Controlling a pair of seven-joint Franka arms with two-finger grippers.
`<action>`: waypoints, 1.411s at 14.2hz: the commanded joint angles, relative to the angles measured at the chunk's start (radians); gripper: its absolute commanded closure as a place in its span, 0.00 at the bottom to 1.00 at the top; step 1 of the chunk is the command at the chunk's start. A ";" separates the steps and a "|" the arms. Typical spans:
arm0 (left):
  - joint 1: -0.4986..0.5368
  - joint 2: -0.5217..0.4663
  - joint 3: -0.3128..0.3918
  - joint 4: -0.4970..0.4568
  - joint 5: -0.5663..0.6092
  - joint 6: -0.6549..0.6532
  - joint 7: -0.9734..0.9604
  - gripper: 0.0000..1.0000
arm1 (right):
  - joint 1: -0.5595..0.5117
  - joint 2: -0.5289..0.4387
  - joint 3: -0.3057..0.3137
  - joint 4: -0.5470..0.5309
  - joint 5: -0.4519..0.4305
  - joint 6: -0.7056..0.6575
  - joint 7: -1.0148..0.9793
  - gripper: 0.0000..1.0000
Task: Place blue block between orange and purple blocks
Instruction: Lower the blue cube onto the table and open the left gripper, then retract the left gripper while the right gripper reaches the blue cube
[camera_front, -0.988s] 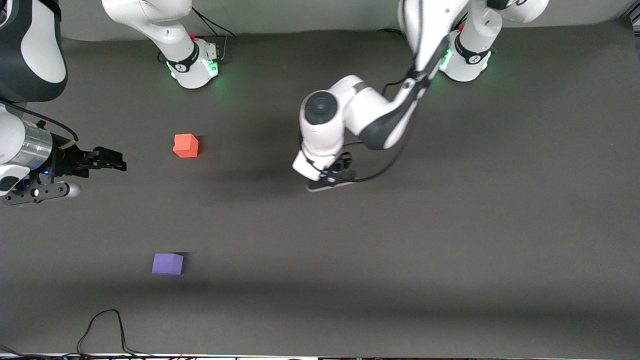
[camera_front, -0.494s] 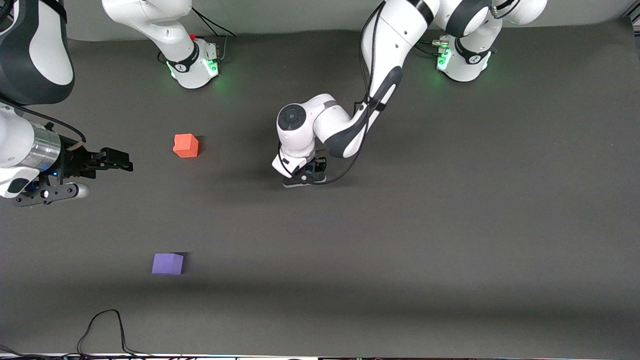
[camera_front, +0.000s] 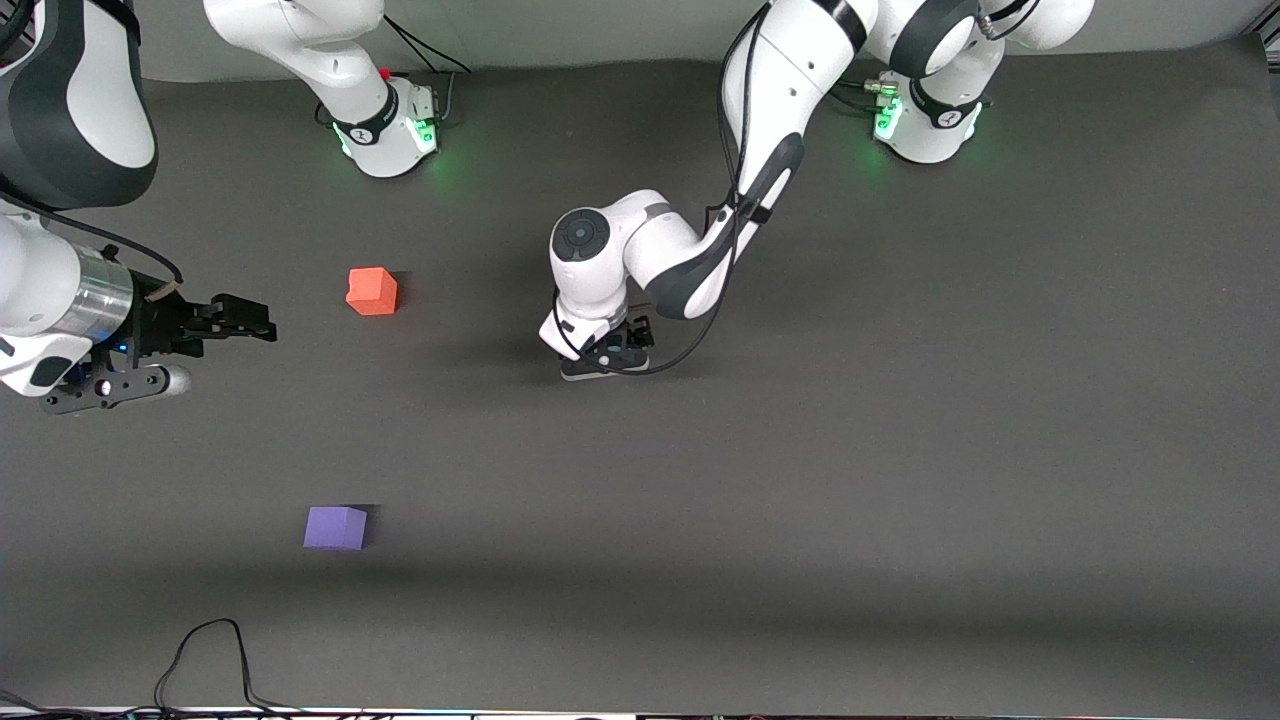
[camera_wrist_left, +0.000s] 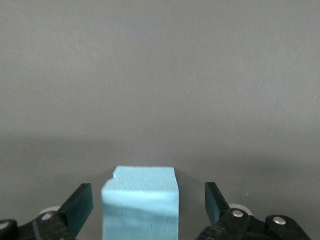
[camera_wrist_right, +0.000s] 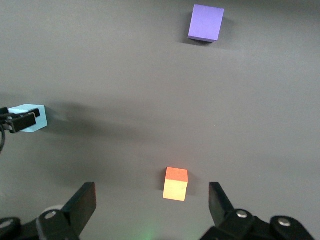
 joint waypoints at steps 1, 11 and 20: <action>0.093 -0.110 -0.009 -0.004 0.005 -0.118 0.026 0.00 | 0.022 -0.031 -0.004 -0.007 0.015 -0.009 0.012 0.00; 0.688 -0.593 -0.009 -0.226 -0.177 -0.505 0.740 0.00 | 0.356 -0.035 -0.004 0.058 0.138 -0.010 0.448 0.00; 0.915 -0.796 0.000 -0.337 -0.106 -0.617 1.103 0.00 | 0.644 0.210 -0.006 0.272 0.120 0.080 0.795 0.00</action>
